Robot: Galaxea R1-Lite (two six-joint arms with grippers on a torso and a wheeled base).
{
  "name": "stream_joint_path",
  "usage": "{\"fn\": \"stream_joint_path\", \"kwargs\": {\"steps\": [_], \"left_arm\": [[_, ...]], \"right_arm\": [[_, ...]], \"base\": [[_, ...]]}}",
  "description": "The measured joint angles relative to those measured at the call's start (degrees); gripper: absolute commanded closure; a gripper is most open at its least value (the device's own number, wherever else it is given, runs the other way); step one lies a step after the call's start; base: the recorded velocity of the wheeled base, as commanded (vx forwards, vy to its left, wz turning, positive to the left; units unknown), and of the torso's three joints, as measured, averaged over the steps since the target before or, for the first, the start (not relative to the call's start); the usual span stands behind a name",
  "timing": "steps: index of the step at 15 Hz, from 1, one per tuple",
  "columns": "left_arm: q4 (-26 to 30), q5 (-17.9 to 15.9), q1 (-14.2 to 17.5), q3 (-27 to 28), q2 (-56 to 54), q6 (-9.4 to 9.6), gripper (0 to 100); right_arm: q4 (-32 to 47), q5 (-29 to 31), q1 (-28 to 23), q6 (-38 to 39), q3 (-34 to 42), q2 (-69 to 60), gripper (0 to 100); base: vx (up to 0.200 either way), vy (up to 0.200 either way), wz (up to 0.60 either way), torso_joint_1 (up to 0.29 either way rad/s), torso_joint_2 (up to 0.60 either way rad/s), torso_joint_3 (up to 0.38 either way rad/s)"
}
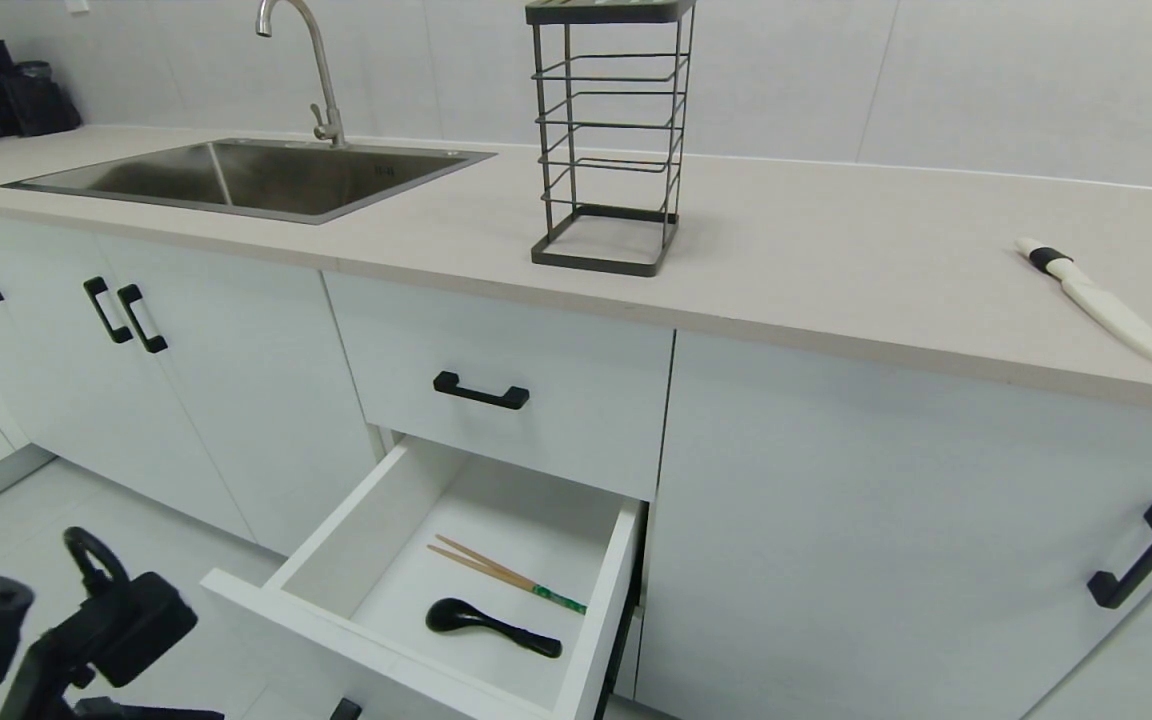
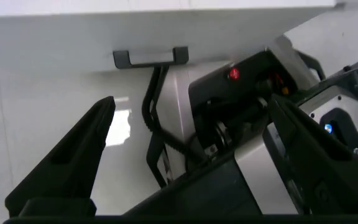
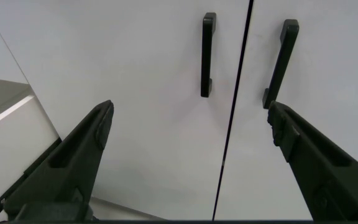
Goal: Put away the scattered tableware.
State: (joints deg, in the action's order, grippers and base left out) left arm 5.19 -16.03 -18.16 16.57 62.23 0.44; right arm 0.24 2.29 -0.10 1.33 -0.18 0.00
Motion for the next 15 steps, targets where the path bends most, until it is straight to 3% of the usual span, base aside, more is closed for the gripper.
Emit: {"fn": "stream_joint_path", "kwargs": {"steps": [7, 9, 11, 15], "left_arm": [[-12.4, 3.3, -3.2, -0.7, 18.8, 0.22, 0], [-21.7, 5.4, -3.7, -1.8, 24.6, 0.24, 0], [-25.8, 7.2, -4.7, -3.2, 28.5, 0.22, 0], [-29.2, 7.4, -5.4, -3.3, 31.9, 0.18, 0]], "right_arm": [[0.0, 0.0, 0.0, 0.0, 0.0, 0.0, 0], [0.0, 0.0, 0.0, 0.0, 0.0, 0.0, 0], [0.0, 0.0, 0.0, 0.0, 0.0, 0.0, 0], [0.0, 0.0, 0.0, 0.0, 0.0, 0.0, 0]], "base": [[0.0, 0.0, 0.0, 0.0, 0.0, 0.0], [0.0, 0.0, 0.0, 0.0, 0.0, 0.0], [0.0, 0.0, 0.0, 0.0, 0.0, 0.0], [0.0, 0.0, 0.0, 0.0, 0.0, 0.0]]}}
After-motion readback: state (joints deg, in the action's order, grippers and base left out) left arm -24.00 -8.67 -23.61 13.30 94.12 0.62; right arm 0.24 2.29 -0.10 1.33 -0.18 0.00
